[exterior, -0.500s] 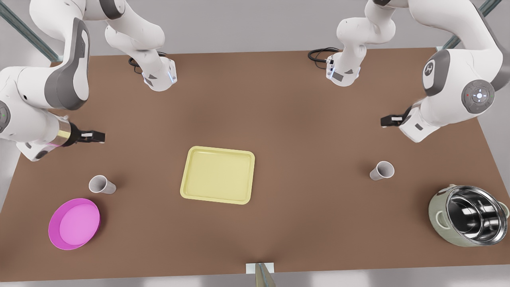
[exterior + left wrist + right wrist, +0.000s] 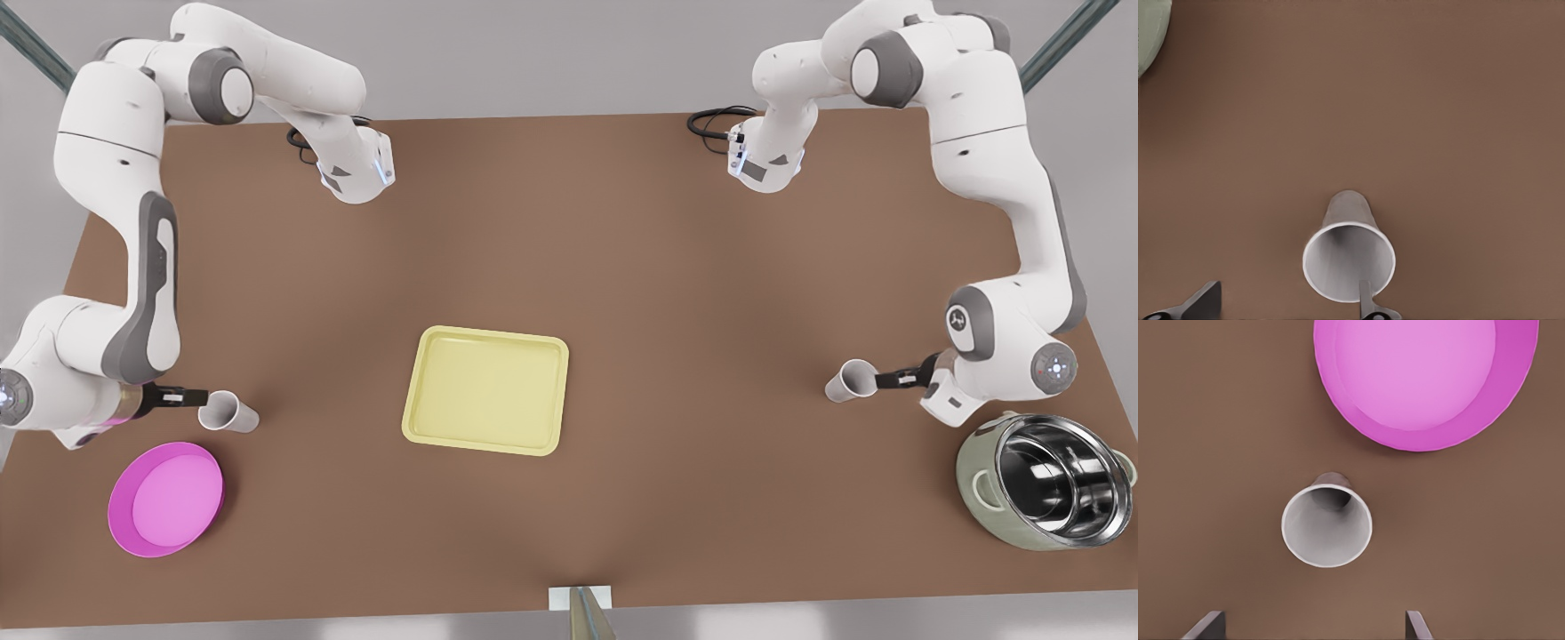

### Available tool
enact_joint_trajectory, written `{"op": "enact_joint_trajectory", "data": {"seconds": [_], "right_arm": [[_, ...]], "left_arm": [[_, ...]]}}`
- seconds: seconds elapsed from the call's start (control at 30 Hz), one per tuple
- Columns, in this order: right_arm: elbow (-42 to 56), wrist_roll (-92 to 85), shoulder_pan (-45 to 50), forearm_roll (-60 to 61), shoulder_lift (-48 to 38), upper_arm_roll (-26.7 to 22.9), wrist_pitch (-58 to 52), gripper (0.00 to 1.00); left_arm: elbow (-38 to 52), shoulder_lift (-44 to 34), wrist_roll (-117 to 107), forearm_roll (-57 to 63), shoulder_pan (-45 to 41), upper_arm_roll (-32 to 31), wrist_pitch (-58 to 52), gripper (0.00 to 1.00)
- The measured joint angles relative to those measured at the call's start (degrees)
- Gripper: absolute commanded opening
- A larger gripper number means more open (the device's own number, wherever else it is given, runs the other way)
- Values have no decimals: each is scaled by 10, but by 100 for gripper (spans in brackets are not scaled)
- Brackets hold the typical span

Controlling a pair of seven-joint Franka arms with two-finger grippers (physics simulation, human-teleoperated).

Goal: Use both arms to respectively pick up the white IKEA cups from the middle-left and middle-right positions, then place the white IKEA cups onto the middle-middle tray, ensuring that the cups remain upright and do not tip over

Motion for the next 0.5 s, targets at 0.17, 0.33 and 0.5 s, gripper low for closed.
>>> {"op": "enact_joint_trajectory", "data": {"seconds": [0.17, 0.33, 0.5], "right_arm": [[-62, -26, -12, 25, 1, 1, 106, 100], [-85, -47, -22, 39, 3, 0, 156, 100], [-106, -62, -29, 43, 9, -1, 175, 100]], "left_arm": [[-76, -3, 27, -2, 0, 4, 76, 100], [-119, -4, 46, -2, -2, 9, 126, 100], [-121, 4, 59, -3, -3, 7, 154, 100]]}}
